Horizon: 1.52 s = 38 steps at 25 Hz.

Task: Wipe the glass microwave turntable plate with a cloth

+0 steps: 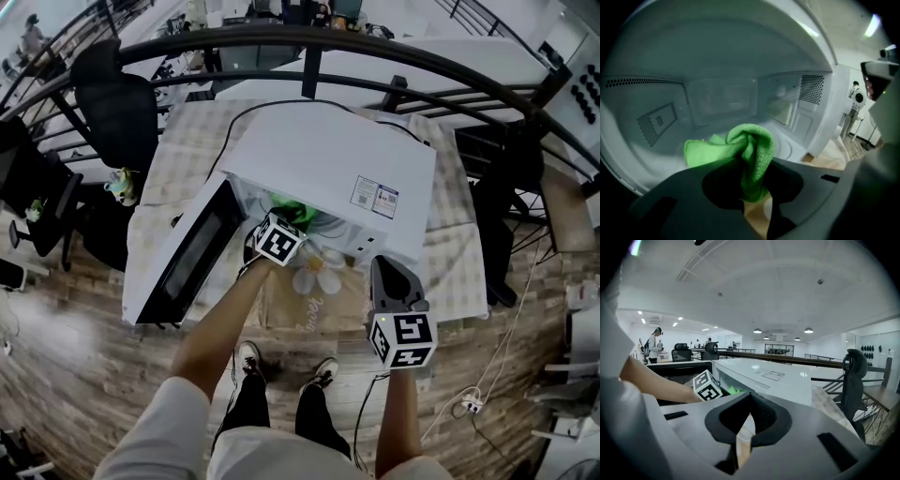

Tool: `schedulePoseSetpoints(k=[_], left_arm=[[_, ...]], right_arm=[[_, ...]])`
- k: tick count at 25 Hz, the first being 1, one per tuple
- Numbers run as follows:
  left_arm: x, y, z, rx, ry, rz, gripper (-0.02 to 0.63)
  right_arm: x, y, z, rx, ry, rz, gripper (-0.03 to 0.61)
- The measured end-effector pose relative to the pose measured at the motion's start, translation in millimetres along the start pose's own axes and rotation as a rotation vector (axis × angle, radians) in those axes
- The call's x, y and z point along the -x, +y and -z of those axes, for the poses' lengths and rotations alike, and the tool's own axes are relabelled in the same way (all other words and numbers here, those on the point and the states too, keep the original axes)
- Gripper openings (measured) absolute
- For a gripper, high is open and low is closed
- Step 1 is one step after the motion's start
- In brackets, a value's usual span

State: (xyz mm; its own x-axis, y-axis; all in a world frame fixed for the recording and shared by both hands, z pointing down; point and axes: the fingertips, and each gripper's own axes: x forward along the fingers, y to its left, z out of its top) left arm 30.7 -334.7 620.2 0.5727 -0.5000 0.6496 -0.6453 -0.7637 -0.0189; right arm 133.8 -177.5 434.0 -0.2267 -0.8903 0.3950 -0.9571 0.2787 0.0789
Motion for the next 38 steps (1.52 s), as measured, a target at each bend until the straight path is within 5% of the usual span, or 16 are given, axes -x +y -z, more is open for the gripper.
schedulePoseSetpoints(k=[6, 14, 19, 29, 38], left_arm=[[40, -45, 3, 0.031, -0.019, 0.148, 0.121], [158, -57, -42, 0.23, -0.286, 0.126, 0.124], [237, -54, -77, 0.241, -0.452, 0.072, 0.124], [350, -36, -149, -0.003, -0.647, -0.138, 0.126], [384, -34, -177, -0.124, -0.691, -0.228, 0.127]], right_arm=[[29, 2, -40, 0.057, -0.041, 0.009, 0.015], [63, 0, -100, 0.061, -0.128, 0.02, 0.015], [78, 12, -136, 0.132, -0.172, 0.011, 0.015], [92, 34, -172, 0.267, -0.236, 0.007, 0.015], [95, 42, -196, 0.301, -0.277, 0.002, 0.014]])
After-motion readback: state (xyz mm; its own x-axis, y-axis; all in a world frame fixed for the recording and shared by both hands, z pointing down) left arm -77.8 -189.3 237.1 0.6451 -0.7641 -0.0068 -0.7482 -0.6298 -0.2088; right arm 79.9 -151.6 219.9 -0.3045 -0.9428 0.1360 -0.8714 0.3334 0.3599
